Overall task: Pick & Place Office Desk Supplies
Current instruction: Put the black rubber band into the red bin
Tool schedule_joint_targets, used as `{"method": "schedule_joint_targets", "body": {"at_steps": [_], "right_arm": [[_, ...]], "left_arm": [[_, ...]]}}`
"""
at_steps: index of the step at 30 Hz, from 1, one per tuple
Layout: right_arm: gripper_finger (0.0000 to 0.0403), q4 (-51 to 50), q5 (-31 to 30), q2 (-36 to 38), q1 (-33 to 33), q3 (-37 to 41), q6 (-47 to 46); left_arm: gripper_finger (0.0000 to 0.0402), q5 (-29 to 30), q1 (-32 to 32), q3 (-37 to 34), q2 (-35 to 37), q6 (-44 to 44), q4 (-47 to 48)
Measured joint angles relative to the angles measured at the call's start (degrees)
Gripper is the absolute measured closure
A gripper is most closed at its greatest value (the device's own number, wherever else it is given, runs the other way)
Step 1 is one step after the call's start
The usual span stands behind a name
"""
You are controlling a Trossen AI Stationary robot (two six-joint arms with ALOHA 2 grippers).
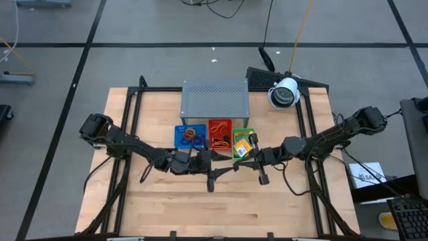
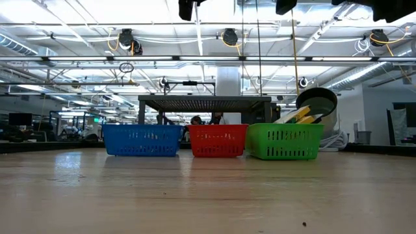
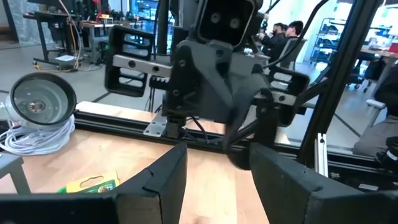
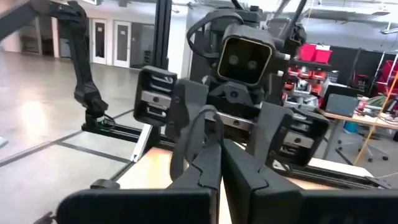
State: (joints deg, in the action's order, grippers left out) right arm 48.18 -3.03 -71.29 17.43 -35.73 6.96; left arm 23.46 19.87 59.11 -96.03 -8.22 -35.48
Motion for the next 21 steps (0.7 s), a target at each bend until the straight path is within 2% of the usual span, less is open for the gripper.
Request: {"method": "schedule_joint_targets", "body": {"at_steps": [16,21], "right_arm": [[0.0403,0.73,-0.25,0.00,-0.20,0.00,0.22],[0.0403,1.77,-3.20,-1.88,-0.22,0.00,0.22]], "left_arm": [[0.0220,-0.04,-0.05,0.00,0.00,-0.95,-0.42],[0.0220,-0.04,-0.54,0.00,0.00,-0.97,-0.44]]}}
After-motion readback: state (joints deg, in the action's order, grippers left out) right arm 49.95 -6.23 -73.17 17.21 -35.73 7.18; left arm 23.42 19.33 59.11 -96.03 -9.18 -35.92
